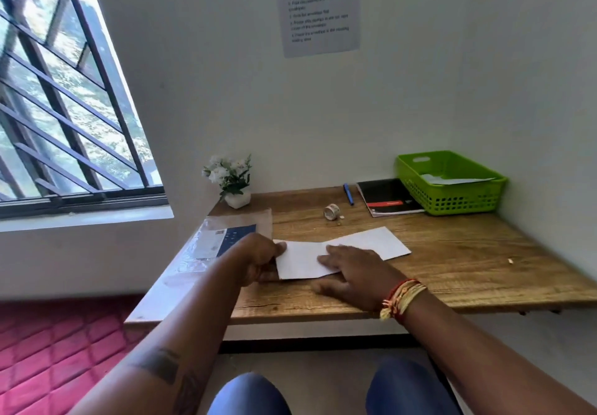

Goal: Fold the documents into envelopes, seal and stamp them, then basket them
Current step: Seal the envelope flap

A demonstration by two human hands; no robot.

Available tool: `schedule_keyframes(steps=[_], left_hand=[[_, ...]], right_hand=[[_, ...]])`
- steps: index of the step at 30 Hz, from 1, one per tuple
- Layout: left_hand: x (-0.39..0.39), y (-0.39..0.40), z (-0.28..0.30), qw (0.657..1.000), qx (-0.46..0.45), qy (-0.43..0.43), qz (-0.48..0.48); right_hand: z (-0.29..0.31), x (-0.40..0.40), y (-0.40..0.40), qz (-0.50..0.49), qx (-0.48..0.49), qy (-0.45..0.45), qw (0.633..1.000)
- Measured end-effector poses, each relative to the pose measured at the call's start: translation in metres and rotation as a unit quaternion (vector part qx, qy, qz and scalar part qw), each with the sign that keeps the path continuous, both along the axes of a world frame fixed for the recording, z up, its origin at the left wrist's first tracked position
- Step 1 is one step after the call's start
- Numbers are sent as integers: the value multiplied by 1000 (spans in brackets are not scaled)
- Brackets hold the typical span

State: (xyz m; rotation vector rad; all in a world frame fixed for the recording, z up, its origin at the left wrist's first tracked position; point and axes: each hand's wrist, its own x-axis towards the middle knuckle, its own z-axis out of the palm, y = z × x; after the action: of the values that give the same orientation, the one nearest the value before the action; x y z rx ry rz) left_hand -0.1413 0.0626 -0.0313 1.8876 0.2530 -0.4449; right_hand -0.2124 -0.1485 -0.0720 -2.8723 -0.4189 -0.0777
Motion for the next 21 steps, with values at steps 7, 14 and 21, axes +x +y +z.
schedule_keyframes(steps=[7, 14, 21], left_hand=[[13, -27, -18, 863, 403, -302, -37], [-6, -61, -45, 837, 348, -328, -264], [5, -63, -48, 804, 437, -243, -322]], right_hand=[[8, 4, -3, -39, 5, 5, 999], [-5, 20, -4, -57, -17, -17, 998], [-1, 34, -44, -96, -59, 108, 988]])
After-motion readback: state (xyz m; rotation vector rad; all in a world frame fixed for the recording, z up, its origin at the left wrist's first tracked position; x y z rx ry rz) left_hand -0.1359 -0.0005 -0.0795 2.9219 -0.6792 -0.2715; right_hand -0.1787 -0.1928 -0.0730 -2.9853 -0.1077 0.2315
